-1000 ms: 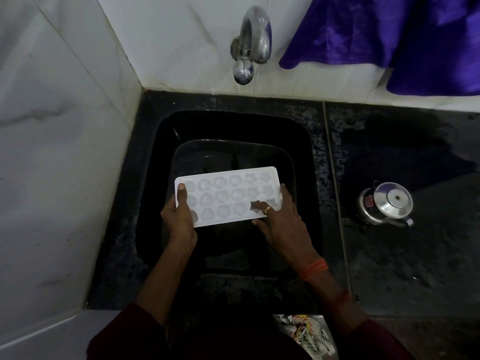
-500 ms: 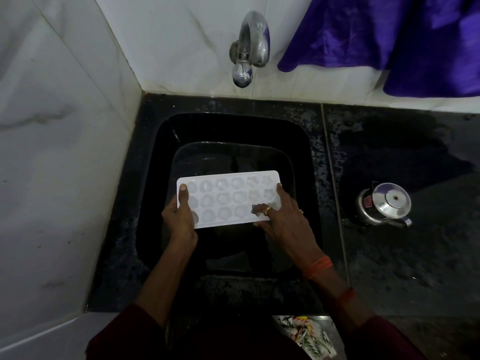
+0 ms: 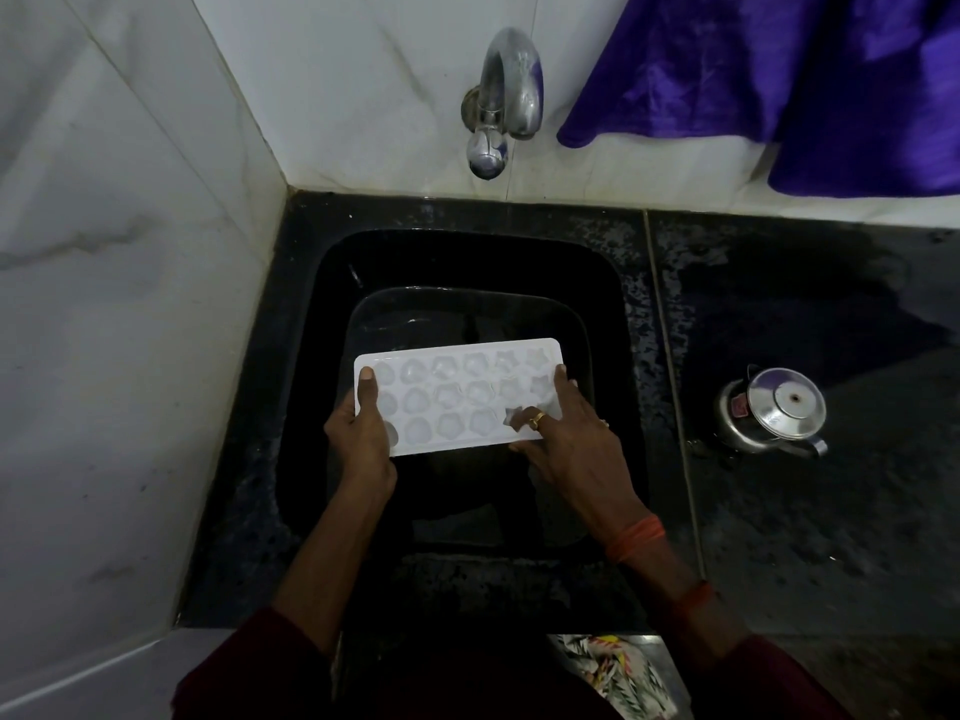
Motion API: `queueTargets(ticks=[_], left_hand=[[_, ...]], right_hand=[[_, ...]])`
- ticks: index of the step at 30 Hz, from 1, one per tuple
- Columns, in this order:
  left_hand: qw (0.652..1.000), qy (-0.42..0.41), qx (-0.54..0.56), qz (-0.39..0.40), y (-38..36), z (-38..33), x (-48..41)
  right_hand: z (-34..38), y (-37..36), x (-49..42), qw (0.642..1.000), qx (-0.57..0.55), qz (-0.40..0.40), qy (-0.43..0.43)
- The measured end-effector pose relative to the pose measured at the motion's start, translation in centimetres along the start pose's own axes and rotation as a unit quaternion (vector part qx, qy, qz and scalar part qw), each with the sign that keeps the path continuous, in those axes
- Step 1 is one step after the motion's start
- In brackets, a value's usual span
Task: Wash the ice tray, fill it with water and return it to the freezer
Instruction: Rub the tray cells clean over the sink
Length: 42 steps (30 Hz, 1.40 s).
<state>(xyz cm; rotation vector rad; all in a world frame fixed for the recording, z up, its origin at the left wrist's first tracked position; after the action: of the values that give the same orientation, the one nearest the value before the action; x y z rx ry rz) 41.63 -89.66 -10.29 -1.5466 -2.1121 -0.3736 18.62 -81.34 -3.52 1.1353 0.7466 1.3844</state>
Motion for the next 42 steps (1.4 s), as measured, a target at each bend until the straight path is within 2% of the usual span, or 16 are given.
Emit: queueTargets(ticks=[9, 16, 27, 42], left_hand=[[1.000, 0.010, 0.009, -0.006, -0.11, 0.28, -0.31], [1.000, -0.006, 0.006, 0.000, -0.42, -0.33, -0.12], [1.000, -0.007, -0.003, 0.005, -0.44, -0.37, -0.01], [1.000, -0.007, 0.000, 0.001, -0.29, -0.20, 0.05]], right_hand=[[0.33, -0.03, 0.35, 0.999, -0.017, -0.035, 0.030], [0.16, -0.71, 0.37, 0.999, 0.006, -0.019, 0.029], [0.09, -0.25, 0.39, 0.999, 0.005, -0.038, 0.037], [0.23, -0.33, 0.75, 0.999, -0.023, -0.038, 0.028]])
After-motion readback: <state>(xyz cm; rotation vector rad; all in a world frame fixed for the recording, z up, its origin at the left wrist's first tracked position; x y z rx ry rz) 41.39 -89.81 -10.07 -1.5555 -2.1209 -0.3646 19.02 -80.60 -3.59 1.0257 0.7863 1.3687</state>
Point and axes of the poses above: each hand's wrist, its own x-axis away from the middle knuckle, its own y-axis out of the back of the hand, z = x × y, the point moved 7 cm from there along -x, towards the middle knuckle, and after that the axes turned 5 degrees about z, right-handed, at the moved point
